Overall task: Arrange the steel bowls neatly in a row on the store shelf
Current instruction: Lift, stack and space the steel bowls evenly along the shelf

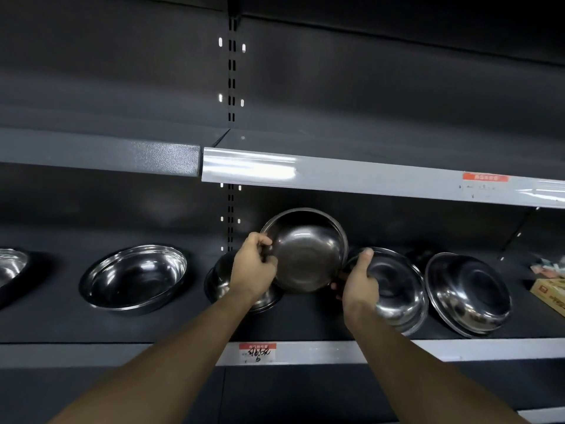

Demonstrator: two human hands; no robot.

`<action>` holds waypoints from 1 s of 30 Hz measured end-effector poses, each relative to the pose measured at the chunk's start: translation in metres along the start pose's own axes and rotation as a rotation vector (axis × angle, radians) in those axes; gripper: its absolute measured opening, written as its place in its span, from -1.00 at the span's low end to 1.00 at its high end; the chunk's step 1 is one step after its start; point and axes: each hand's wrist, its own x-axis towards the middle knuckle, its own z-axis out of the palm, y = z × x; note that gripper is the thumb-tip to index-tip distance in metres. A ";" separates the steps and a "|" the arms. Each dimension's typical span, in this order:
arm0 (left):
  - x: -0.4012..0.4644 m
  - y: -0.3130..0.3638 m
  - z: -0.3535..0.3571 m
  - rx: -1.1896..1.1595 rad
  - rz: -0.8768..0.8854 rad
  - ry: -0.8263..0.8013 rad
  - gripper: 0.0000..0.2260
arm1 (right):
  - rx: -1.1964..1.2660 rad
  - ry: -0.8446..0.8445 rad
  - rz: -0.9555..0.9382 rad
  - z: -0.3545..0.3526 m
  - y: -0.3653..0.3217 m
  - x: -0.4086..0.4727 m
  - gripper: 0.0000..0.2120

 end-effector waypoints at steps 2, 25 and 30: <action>0.001 0.002 0.002 -0.131 -0.090 0.063 -0.81 | -0.008 -0.012 -0.009 -0.005 -0.002 -0.002 -0.14; 0.014 -0.013 -0.012 0.239 -0.231 -0.191 -0.59 | -0.033 -0.112 0.059 0.010 0.023 0.012 -0.67; 0.016 -0.017 -0.021 0.316 -0.204 -0.175 -0.63 | -0.014 -0.090 0.084 0.023 0.029 0.014 -0.62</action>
